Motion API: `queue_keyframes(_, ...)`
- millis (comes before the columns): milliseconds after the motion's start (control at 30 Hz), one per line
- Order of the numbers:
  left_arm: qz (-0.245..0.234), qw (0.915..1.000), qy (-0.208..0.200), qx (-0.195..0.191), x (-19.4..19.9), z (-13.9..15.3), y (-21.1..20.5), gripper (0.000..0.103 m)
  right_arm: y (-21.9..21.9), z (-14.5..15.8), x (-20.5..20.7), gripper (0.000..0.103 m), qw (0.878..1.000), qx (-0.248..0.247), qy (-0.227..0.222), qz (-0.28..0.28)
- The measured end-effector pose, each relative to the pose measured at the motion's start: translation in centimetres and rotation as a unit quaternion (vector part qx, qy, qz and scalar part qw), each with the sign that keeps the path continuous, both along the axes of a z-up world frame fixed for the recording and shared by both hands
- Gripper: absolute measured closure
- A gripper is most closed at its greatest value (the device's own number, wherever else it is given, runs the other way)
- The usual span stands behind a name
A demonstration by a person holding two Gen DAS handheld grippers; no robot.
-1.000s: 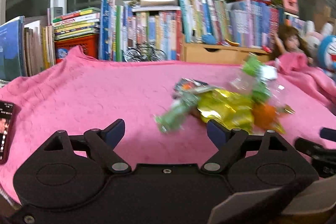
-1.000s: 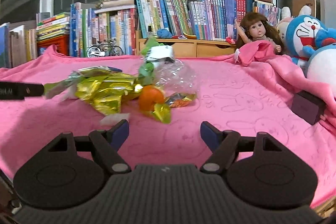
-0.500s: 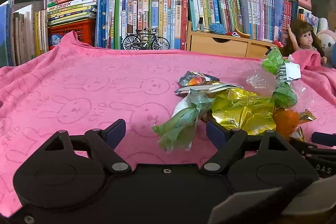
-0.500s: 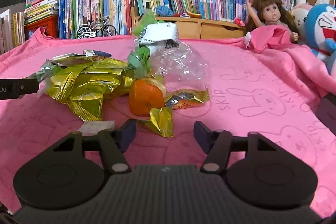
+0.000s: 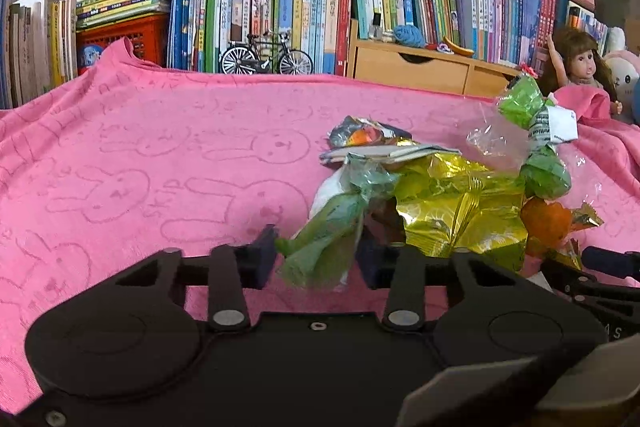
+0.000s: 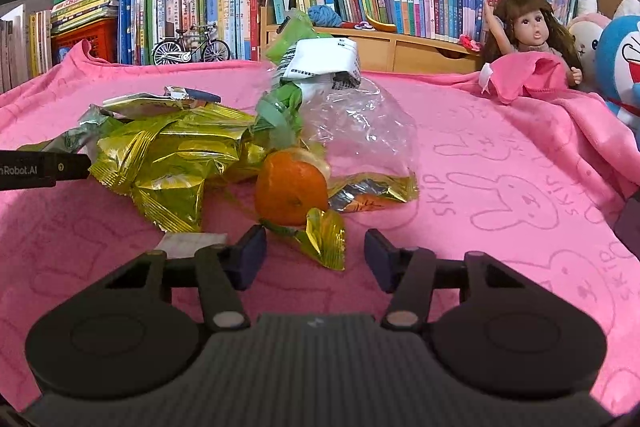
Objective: Collect trash
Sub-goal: 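Close the left tool on the green candy wrapper while the right tool grasps a small gold wrapper, then lift both held wrappers off the towel toward the table edge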
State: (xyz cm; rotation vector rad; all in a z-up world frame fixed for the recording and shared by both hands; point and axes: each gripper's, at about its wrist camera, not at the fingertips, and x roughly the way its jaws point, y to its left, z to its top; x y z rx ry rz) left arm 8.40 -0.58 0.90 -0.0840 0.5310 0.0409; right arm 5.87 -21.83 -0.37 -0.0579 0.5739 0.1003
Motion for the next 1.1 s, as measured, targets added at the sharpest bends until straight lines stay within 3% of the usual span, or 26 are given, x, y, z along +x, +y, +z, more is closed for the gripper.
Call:
queue_keyframes(167, -0.001, 1.0000, 0.000, 0.008, -0.3, 0.0, -0.3, 0.081, 0.0, 0.0, -0.1, 0.050, 1.000, -0.001, -0.003, 0.003)
queue_keyframes(267, -0.003, 1.0000, 0.001, 0.009, -0.5, 0.1, -0.3, 0.082, 0.1, 0.0, -0.3, 0.062, 1.000, -0.005, -0.009, 0.002)
queue_keyframes(300, -0.002, 1.0000, 0.000, 0.009, -0.6, 0.2, -0.3, 0.082, 0.1, 0.0, -0.4, 0.072, 1.000, -0.007, -0.012, 0.003)
queue_keyframes(400, -0.001, 0.9999, -0.004, 0.011, -1.0, 0.5, -0.2, 0.083, 0.3, 0.1, -0.8, 0.078, 1.000, -0.007, -0.020, 0.004)
queue_keyframes(1100, 0.000, 0.9999, -0.007, 0.008, -5.4, 1.2, 0.8, 0.085, -0.7, 1.6, -4.2, 0.082, 0.999, 0.018, -0.044, 0.009)
